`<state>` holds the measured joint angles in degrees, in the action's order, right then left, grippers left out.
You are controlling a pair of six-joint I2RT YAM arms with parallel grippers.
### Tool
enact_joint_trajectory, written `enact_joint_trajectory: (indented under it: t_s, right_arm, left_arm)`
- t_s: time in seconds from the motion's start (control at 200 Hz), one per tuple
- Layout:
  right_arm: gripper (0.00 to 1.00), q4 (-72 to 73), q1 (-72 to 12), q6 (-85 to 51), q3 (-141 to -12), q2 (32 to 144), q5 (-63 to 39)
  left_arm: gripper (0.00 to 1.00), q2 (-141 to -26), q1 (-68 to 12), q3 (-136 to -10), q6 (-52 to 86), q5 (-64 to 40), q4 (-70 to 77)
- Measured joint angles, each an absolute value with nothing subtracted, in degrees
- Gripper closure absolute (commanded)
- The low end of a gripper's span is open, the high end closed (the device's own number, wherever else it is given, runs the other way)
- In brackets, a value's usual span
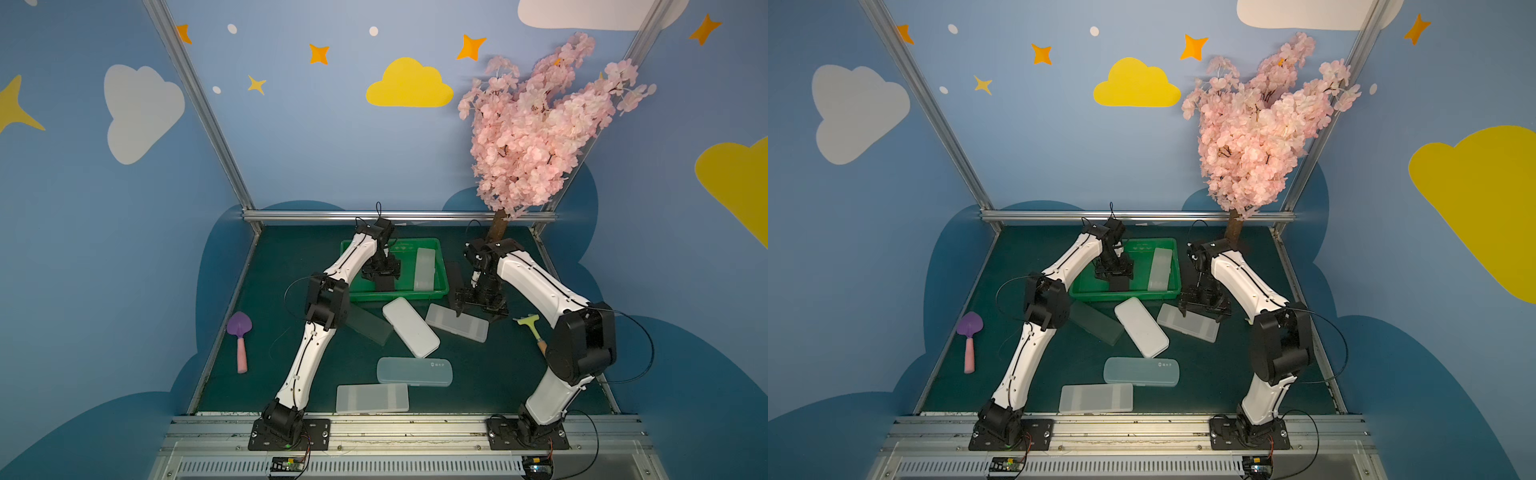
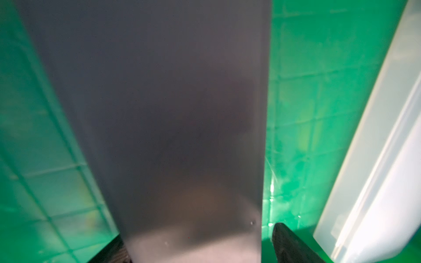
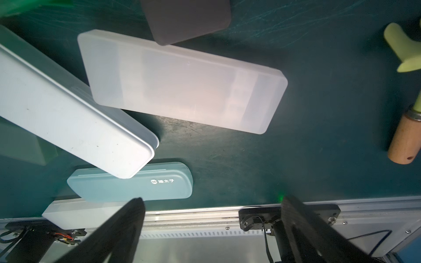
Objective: Put the pencil case into the storage box
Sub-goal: Place the pencil case at the storage box, then pick up the pencil case from the center of the board.
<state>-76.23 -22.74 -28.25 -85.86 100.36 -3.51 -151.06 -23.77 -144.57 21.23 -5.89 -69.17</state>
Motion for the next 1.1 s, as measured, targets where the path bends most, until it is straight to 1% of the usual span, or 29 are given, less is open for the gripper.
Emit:
enact_joint_trajectory:
  t_s: [0.105, 0.285, 0.456, 0.666, 0.831, 0.971, 1.101]
  right_arm:
    - [0.01, -76.23, -22.63, -28.23, -85.41, 100.36, -3.53]
    - [0.02, -76.18, -22.48, -28.23, -85.38, 100.36, -3.55]
    - [0.01, -76.18, -22.31, -28.23, -85.38, 100.36, -3.57]
    - [0.02, -76.23, -22.26, -28.23, -85.41, 100.36, -3.55]
    - [0.02, -76.23, -22.26, -27.88, -85.41, 100.33, -3.53]
    - [0.02, -75.11, -22.72, -25.41, -83.99, 98.85, -2.46]
    - [0.05, -72.62, -23.42, -20.49, -79.92, 96.31, 0.82]
  left_arm:
    - [0.07, -151.15, -25.26, -145.45, 22.39, -7.31, -68.97]
    - [0.07, -153.47, -27.90, -151.37, 24.56, -9.76, -68.27]
    - [0.06, -154.30, -28.86, -151.83, 25.50, -11.18, -67.20]
    - [0.04, -154.32, -28.32, -151.83, 25.71, -11.20, -66.54]
    - [0.01, -153.67, -28.10, -151.72, 24.36, -7.92, -67.22]
    - [0.00, -147.89, -27.73, -148.05, 22.70, -3.73, -68.99]
    - [0.00, -135.68, -27.49, -139.96, 21.63, 0.60, -69.54]
